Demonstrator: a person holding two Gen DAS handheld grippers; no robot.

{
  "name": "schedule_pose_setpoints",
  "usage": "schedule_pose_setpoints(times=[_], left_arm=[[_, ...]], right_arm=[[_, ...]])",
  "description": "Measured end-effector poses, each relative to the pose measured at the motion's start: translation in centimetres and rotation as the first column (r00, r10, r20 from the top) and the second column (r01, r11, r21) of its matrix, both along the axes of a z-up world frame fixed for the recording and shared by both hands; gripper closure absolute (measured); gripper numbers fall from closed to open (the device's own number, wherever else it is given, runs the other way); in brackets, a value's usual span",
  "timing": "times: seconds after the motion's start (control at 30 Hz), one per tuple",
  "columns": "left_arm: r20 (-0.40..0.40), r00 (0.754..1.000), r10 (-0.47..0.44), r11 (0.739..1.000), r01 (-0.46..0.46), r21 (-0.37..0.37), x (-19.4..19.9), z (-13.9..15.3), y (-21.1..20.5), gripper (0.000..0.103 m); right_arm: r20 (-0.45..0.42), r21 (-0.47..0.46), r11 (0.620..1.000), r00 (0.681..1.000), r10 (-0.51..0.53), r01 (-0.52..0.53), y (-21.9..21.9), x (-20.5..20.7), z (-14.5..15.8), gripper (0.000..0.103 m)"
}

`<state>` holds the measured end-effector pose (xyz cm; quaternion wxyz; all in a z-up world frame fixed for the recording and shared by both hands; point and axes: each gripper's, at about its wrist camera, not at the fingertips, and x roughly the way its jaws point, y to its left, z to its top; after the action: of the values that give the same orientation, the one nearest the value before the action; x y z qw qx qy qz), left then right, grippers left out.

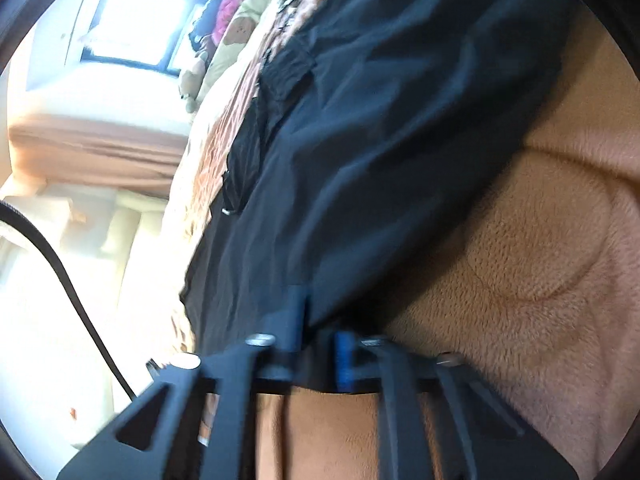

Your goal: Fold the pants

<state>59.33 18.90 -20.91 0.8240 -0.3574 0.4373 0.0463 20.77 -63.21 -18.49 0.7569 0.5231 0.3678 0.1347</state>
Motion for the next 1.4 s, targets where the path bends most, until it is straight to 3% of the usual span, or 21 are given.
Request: schedule_pose_setpoints(times=[0.3,0.5,0.97,1.4], left_arm=[[0.080,0.997,-0.021,0.999,0.018,0.029,-2.0,4.8,0.1,0.101],[0.097,0.995,-0.022,0.999,0.018,0.035,-4.5,6.6,0.4,0.101],[0.093,0.995,0.031,0.999,-0.032,0.011,-13.8,7.0,2.5,0.101],[0.082,0.992,0.093,0.995,-0.091,-0.031,-21.2,6.2,5.6,0.101]], right_arm=[[0.086,-0.044,0.999,0.996,-0.002,0.006,0.6,-2.4,2.5,0.102],[0.074,-0.051,0.999,0.997,0.013,-0.009,0.7,-3.4,2.4,0.102],[0.023,-0.062,0.996,0.997,0.067,-0.066,0.3,-3.0,5.9,0.102],[-0.007,-0.074,0.991,0.994,0.109,-0.109,0.7,-4.7,6.8,0.102]])
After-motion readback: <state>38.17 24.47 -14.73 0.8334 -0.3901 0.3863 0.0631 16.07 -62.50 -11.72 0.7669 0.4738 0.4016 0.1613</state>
